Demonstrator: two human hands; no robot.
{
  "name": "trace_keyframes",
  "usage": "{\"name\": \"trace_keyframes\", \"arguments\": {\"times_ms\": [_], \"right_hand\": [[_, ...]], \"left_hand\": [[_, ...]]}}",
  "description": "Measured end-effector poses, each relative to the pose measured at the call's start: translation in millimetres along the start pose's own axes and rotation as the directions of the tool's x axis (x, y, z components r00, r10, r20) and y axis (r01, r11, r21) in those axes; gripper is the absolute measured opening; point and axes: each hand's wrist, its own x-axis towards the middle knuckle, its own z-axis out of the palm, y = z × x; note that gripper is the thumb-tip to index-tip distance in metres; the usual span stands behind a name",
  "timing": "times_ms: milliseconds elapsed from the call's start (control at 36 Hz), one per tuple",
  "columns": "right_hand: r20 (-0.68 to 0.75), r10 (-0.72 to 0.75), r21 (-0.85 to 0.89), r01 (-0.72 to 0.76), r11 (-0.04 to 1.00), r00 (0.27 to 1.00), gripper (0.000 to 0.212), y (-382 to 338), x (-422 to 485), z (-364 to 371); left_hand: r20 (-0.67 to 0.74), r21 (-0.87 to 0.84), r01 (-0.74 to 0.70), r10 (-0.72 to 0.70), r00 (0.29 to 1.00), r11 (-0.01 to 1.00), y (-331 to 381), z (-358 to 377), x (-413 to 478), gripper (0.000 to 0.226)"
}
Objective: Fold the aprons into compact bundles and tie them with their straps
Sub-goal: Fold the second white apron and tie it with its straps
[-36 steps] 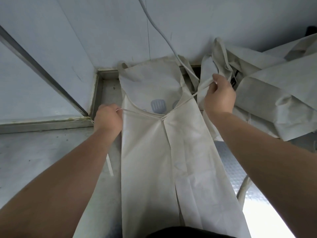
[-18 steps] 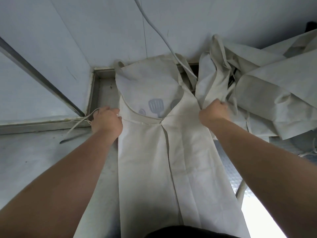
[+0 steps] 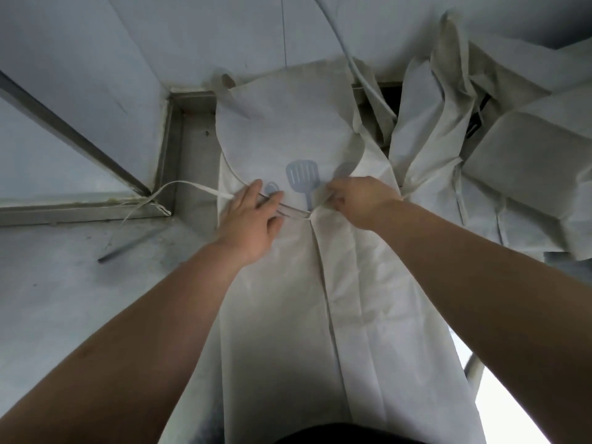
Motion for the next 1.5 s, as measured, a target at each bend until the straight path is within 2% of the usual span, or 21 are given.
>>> {"name": "trace_keyframes", "arguments": {"times_ms": [56, 139, 250, 389, 528, 639, 750, 833, 944, 1056, 1139, 1194, 1278, 1500], "right_hand": [[0.016, 0.015, -0.025, -0.015, 1.0, 1.0, 0.027, -1, 5, 2], [-0.035, 0.021, 0.023, -0.021, 1.0, 0.999, 0.023, -1, 12, 7], [-0.119, 0.071, 0.057, -0.064, 0.996, 0.99, 0.03, -3, 19, 9], [-0.202, 0.174, 0.138, -0.148, 0.979, 0.964, 0.028, -2, 30, 5], [-0.223, 0.122, 0.299, -0.051, 0.953, 0.967, 0.047, -3, 21, 10], [-0.323, 0.093, 0.342, 0.025, 0.939, 0.942, 0.042, -4, -2, 18], [-0.352, 0.015, 0.217, 0.066, 0.974, 0.936, 0.026, 3, -30, 30], [-0.328, -0.012, 0.165, 0.07, 0.984, 0.944, 0.025, 8, -52, 41], [-0.303, -0.057, 0.109, 0.094, 0.99, 0.951, 0.023, 15, -85, 64], [-0.245, -0.139, -0.032, 0.135, 0.99, 0.959, 0.016, 26, -127, 90], [-0.157, -0.116, -0.146, 0.093, 0.985, 0.981, 0.049, 36, -151, 111], [-0.136, -0.085, -0.248, 0.049, 0.967, 0.987, 0.06, 41, -160, 123], [-0.143, -0.056, -0.278, 0.015, 0.96, 0.988, 0.064, 45, -167, 133], [-0.165, -0.034, -0.266, -0.011, 0.964, 0.986, 0.065, 37, -138, 121]], "left_hand": [[0.026, 0.006, 0.027, -0.027, 0.999, 1.0, -1, 5, 0, 0.054], [0.036, -0.001, 0.055, -0.055, 0.998, 0.998, -1, 9, 0, 0.056], [0.046, -0.008, 0.059, -0.059, 0.997, 0.998, -3, 8, 9, 0.056], [0.045, 0.004, 0.044, -0.044, 0.998, 0.999, -6, 2, 20, 0.062], [-0.121, 0.019, 0.06, -0.057, 0.991, 0.998, 2, 4, 11, 0.068], [-0.278, -0.036, 0.038, -0.047, 0.96, 0.999, 15, 4, -15, 0.054], [-0.265, -0.086, -0.029, 0.005, 0.964, 0.996, 20, 10, -46, 0.045], [-0.252, -0.116, -0.029, -0.001, 0.968, 0.993, 20, 16, -72, 0.043], [-0.227, -0.149, 0.049, -0.082, 0.97, 0.988, 21, 21, -110, 0.048], [-0.16, -0.09, 0.17, -0.183, 0.97, 0.981, 36, 37, -158, 0.056], [-0.003, -0.033, 0.297, -0.297, 0.955, 0.954, 46, 54, -184, 0.056], [0.067, 0.017, 0.324, -0.325, 0.943, 0.946, 52, 62, -195, 0.064], [0.09, 0.048, 0.343, -0.346, 0.934, 0.938, 58, 70, -201, 0.067], [0.018, 0.102, 0.323, -0.327, 0.945, 0.941, 44, 64, -167, 0.069]]}}
